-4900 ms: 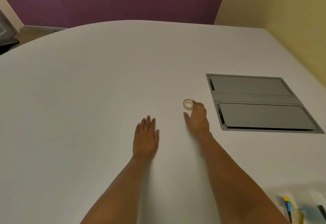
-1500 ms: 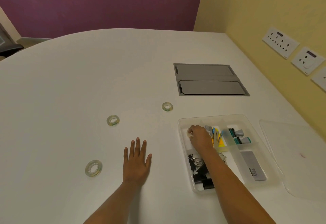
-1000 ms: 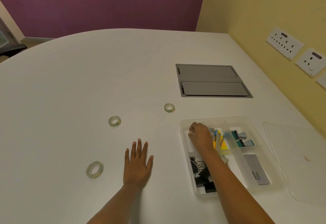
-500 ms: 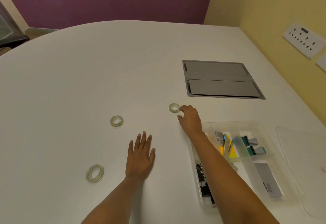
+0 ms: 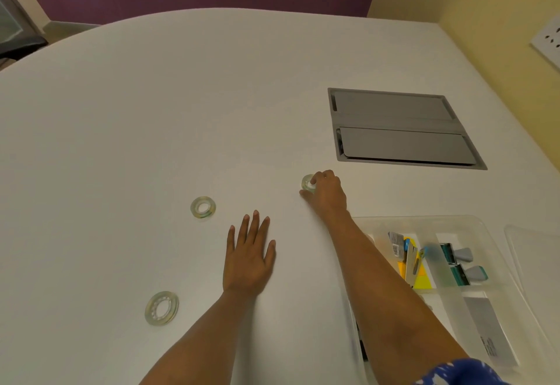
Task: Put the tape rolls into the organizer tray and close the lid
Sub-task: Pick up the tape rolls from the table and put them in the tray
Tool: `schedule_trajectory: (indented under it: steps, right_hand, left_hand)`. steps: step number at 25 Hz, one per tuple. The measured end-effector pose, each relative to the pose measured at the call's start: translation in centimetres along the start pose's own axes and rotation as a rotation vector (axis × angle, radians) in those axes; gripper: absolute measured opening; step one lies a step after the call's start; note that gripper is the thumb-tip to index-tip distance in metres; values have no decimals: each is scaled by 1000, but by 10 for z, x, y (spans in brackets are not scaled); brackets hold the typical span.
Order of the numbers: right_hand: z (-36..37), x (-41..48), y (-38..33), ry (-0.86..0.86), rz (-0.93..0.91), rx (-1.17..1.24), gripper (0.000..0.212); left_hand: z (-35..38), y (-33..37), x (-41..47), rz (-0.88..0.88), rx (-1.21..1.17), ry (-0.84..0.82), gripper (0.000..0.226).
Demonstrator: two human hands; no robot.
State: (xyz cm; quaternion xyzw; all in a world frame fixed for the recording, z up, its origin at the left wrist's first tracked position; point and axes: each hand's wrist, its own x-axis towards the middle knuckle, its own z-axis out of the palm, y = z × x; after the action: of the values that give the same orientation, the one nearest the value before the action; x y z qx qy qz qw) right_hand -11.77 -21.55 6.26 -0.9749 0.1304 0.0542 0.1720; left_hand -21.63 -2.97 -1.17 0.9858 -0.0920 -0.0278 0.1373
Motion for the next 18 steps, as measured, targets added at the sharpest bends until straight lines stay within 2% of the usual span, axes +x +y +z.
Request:
schedule_trajectory:
  steps: [6, 11, 15, 18]
  right_hand:
    - [3, 4, -1, -4, 18, 10, 41]
    - [-8, -7, -4, 126, 41, 232, 36]
    - [-27, -35, 8, 162, 34, 379, 55]
    - [-41, -61, 30, 96, 63, 270, 58]
  left_hand:
    - [-1, 0, 1, -3, -10, -4, 57]
    - [-3, 1, 0, -6, -34, -10, 57]
    - [-4, 2, 0, -7, -46, -15, 56]
    - [-4, 2, -1, -10, -54, -15, 56]
